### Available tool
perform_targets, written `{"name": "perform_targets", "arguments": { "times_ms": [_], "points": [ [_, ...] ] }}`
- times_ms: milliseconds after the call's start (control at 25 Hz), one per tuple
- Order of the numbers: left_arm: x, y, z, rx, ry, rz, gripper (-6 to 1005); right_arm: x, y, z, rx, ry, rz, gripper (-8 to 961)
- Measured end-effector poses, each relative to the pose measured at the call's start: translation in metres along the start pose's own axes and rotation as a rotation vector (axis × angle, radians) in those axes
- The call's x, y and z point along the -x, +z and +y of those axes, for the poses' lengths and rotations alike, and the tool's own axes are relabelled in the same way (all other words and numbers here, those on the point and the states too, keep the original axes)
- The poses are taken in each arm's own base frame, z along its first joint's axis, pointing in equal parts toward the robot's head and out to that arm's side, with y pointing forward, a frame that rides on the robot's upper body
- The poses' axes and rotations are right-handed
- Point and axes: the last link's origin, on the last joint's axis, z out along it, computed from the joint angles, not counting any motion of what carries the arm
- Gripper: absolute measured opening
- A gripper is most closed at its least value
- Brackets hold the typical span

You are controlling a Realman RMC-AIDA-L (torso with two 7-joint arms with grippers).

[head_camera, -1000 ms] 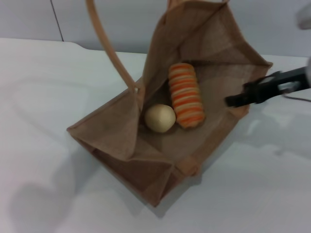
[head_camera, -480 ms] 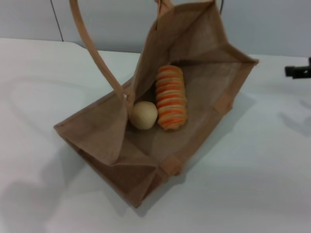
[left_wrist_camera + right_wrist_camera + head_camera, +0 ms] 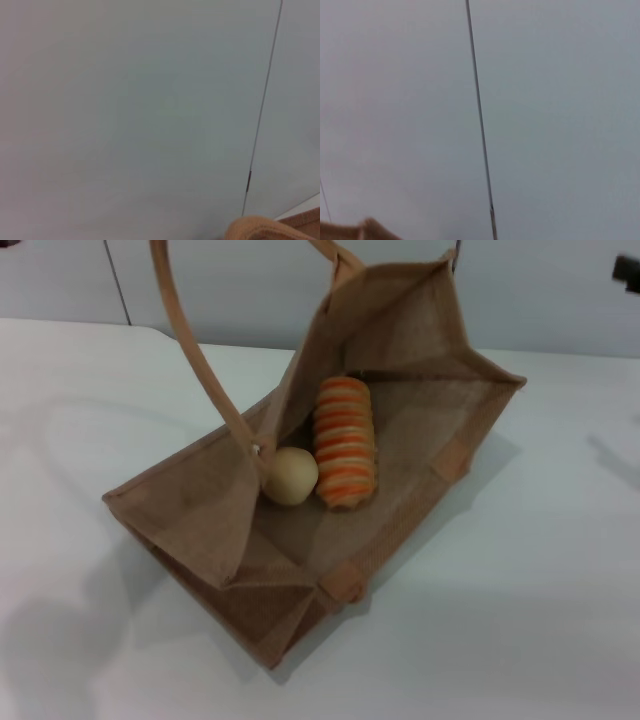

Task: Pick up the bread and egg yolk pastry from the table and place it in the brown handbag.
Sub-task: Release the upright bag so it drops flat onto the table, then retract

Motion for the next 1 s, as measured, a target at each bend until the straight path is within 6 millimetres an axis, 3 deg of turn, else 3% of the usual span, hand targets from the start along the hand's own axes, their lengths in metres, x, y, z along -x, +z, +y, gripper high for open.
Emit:
{"name": "perform_targets", "arguments": {
  "times_ms": [240,560,1000],
  "points": [
    [0.005,0.011,0.001,0.06,0.01,0.034,118,-0.01,0.007,0.001,-0.013,-0.094,-0.137,852],
    [0.009,0.011,-0.006,0.038,0.007,0.051,120,-0.019,0.019,-0.022,-0.259,-0.187,-0.104,849],
    [0.008,0.01,-0.01,0.025,0.014,0.06,134,-0.007,0.021,-0.04,-0.436,-0.211,-0.16,847]
  ]
}}
